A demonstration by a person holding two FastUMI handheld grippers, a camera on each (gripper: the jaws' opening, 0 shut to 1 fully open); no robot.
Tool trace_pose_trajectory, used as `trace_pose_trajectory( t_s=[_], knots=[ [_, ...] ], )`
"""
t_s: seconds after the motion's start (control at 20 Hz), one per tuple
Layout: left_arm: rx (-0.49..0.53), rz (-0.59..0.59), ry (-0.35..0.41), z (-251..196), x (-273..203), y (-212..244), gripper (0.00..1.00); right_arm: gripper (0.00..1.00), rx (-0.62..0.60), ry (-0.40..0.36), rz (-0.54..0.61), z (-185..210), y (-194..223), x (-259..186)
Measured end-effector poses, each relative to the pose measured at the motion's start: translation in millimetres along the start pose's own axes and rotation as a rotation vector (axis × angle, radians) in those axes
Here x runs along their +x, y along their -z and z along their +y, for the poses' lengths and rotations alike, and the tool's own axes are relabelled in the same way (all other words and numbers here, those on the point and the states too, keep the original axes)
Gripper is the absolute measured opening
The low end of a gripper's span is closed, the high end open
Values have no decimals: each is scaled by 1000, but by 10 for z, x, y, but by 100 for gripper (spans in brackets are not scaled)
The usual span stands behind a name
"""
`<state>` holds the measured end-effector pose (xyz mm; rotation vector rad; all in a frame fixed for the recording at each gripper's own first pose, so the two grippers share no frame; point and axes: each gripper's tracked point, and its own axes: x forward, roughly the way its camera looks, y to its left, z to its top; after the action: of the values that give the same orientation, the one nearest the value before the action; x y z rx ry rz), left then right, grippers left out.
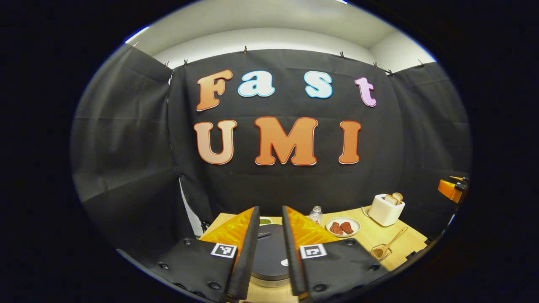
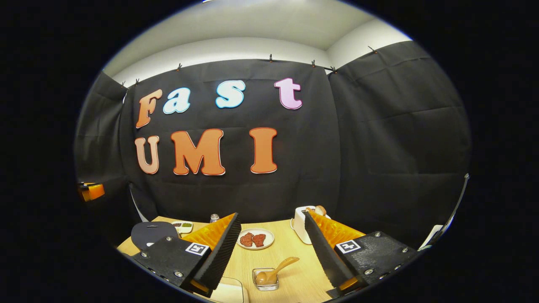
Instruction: Close the left gripper, press the button to open the rice cooker; take a wooden spoon from the chopstick holder with the right hand, scoop a spoonful of rice and pour it into the rice cooker, then put the wooden spoon back into the chopstick holder.
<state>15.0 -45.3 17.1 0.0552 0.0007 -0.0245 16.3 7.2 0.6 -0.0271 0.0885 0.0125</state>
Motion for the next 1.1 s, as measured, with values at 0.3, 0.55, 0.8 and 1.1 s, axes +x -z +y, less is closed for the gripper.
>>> trace_pose_trajectory(
  t_s=[0.3, 0.55, 0.8, 1.1],
  knots=[
    [31, 11, 1, -61, 27, 103, 5, 94, -2, -3, 6, 0, 40, 50],
    [9, 100, 66, -291, 156, 407, 6, 94, 10, 10, 27, -57, 118, 88],
    [-28, 248, 164, -622, 340, 915, 5, 94, -1, 35, 59, -168, 257, 94],
    [-32, 403, 185, -649, 578, 1483, 5, 94, -10, 73, 93, -353, 395, 98]
  ],
)
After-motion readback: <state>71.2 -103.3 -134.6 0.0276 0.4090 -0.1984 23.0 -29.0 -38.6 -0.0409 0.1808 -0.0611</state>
